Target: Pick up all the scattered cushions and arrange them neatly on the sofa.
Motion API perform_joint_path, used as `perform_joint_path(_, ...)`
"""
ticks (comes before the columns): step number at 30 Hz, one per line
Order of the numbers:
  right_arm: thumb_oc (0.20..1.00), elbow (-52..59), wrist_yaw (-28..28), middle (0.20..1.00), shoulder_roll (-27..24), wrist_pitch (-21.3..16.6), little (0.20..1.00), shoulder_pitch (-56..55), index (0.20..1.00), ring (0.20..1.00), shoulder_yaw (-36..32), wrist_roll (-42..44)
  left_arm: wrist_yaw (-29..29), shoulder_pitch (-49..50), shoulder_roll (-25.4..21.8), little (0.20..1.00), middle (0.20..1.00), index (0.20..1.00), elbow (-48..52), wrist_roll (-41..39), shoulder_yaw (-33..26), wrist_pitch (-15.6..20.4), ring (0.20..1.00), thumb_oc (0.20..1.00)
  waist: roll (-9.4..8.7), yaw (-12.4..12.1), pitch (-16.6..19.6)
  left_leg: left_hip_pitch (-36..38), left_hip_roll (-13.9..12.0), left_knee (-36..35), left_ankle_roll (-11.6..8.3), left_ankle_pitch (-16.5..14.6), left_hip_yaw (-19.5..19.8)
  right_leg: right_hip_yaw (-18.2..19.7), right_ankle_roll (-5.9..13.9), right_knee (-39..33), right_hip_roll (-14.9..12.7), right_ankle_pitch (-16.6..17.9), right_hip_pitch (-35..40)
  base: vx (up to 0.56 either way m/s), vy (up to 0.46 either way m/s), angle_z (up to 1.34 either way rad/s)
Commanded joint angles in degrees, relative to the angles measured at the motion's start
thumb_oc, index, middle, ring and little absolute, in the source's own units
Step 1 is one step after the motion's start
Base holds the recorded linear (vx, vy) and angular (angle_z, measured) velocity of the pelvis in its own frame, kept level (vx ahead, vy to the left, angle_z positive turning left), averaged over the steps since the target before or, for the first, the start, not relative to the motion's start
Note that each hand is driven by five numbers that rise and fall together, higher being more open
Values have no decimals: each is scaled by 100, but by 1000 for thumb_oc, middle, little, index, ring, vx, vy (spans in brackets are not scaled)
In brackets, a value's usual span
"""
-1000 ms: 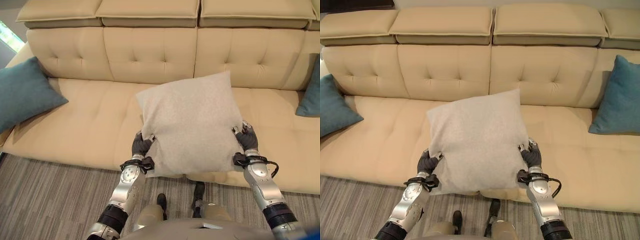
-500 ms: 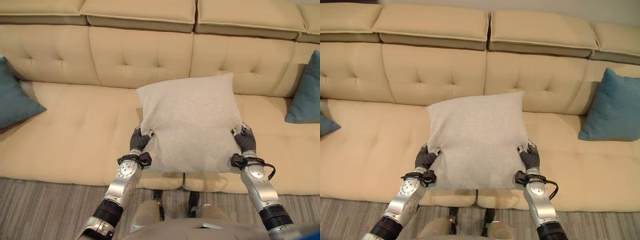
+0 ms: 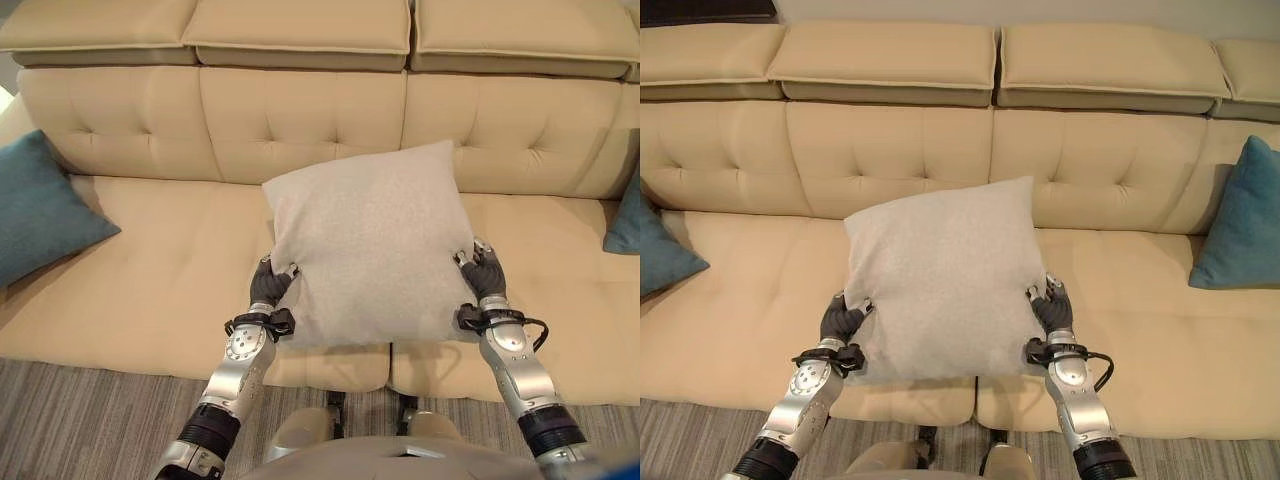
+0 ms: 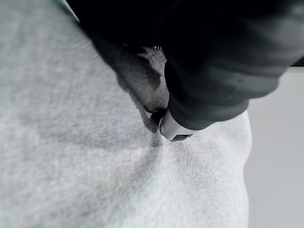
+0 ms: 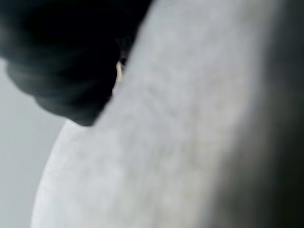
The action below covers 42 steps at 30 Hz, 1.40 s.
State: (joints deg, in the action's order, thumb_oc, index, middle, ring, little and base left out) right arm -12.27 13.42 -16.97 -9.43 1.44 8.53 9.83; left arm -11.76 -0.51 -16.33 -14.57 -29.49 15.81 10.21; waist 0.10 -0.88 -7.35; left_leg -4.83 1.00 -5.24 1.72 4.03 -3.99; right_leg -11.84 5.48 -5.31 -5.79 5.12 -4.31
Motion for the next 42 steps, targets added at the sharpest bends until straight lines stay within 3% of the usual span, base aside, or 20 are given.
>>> perform_joint_path(1, 200, 262, 236, 200, 23, -448, 200, 642, 200, 200, 134, -366, -85, -940, -36, 200, 200, 200, 503, 660, 283, 487, 200, 200, -151, 20, 416, 102, -206, 111, -448, -551, 69, 22, 605, 31, -148, -119, -146, 6, -47, 7)
perform_joint_path(6, 200, -119, 755, 200, 33, -412, 200, 1505, 200, 200, 365, -603, -546, -1910, 82, 200, 200, 200, -6, 915, 545, 574, 200, 200, -3, 134, 213, -543, -323, 24, -544, -295, 113, 65, 646, 31, -82, -52, -814, -121, -26, 10)
perform_joint_path(9, 200, -601, 1268, 200, 76, -416, 200, 2593, 200, 200, 559, -695, -979, -3074, 90, 200, 200, 200, -616, 1008, 801, 694, 200, 200, 81, 214, 106, -1428, -255, 24, -682, -15, 171, 92, 676, 31, -40, 178, -1648, -237, -15, 0)
perform_joint_path(10, 200, -953, 1564, 200, -28, -446, 200, 3252, 200, 200, 613, -740, -1211, -3726, -56, 200, 200, 200, -986, 1109, 856, 796, 200, 200, 128, 233, 157, -1892, -203, 24, -756, 100, 171, 44, 681, 31, -27, 275, -2084, -140, -4, 1)
perform_joint_path(14, 200, -1445, 2067, 200, -392, -523, 200, 4555, 200, 200, 765, -950, -1698, -4990, -263, 200, 200, 200, -1480, 1281, 962, 970, 200, 200, 166, 210, 191, -2496, -211, 24, -868, 277, 194, -3, 725, 31, -70, 391, -2717, -73, 3, 0)
perform_joint_path(17, 200, -1642, 2856, 200, -771, -454, 200, 5215, 200, 200, 828, -1901, -2419, -5620, -254, 200, 200, 200, -1624, 1819, 921, 1122, 200, 200, 134, 205, 256, -2881, -227, 24, -941, 365, 227, -18, 770, 31, -103, 466, -3145, 2, -9, 2)
perform_joint_path(21, 200, -1467, 3215, 200, -938, -316, 200, 5295, 200, 200, 753, -2482, -2870, -5653, -247, 200, 200, 200, -1330, 2161, 787, 1203, 200, 200, 95, 217, 366, -3074, -226, 24, -960, 369, 254, -8, 805, 31, -131, 470, -3359, 37, -16, 4)
perform_joint_path(28, 200, -2929, 3508, 200, -1255, -209, 200, 7380, 200, 200, 1632, -2016, -2534, -8259, -920, 200, 200, 200, -3550, 1934, 1927, 869, 200, 200, 131, 306, 429, -3612, -262, 24, -1024, 520, 235, 79, 891, 31, -140, 605, -3885, 12, -12, 2)
perform_joint_path(33, 200, -4307, 3172, 200, -1393, -27, 200, 8527, 200, 200, 2437, -1300, -2058, -9350, -1035, 200, 200, 200, -4576, 1468, 2481, 739, 200, 200, 158, 272, 489, -4140, -292, 24, -1063, 682, 226, 154, 952, 31, -97, 733, -4464, 3, 8, -7)
perform_joint_path(34, 200, -4616, 2917, 200, -1396, -18, 200, 8702, 200, 200, 2629, -971, -1849, -9489, -1032, 1000, 1000, 1000, -4791, 1175, 2498, 716, 1000, 1000, 161, 246, 481, -4265, -283, 24, -1060, 712, 215, 177, 952, 31, -87, 762, -4582, -22, 11, -13)
perform_joint_path(36, 909, -5096, 2400, 909, -1528, 132, 909, 8880, 909, 909, 3167, -690, -1623, -9523, -1017, 1000, 1000, 1000, -4935, 752, 2502, 757, 1000, 1000, 161, 225, 442, -4383, -292, 24, -1091, 787, 208, 176, 952, 31, -78, 807, -4711, -7, -2, -2)
perform_joint_path(37, 1000, -5207, 2194, 1000, -1538, 185, 1000, 8853, 1000, 1000, 3327, -561, -1546, -9391, -1015, 1000, 1000, 1000, -4874, 565, 2490, 796, 1000, 1000, 150, 227, 443, -4421, -286, 24, -1102, 815, 207, 162, 952, 31, -69, 830, -4770, 0, 0, 0)
perform_joint_path(42, 1000, -5342, 1907, 1000, -1636, 158, 1000, 8370, 1000, 1000, 3398, -486, -1370, -8634, -1015, 1000, 1000, 1000, -4922, 391, 2154, 746, 1000, 1000, 72, 211, 480, -4471, -282, 24, -1140, 867, 255, 126, 952, 31, -78, 856, -4843, -27, -43, 5)
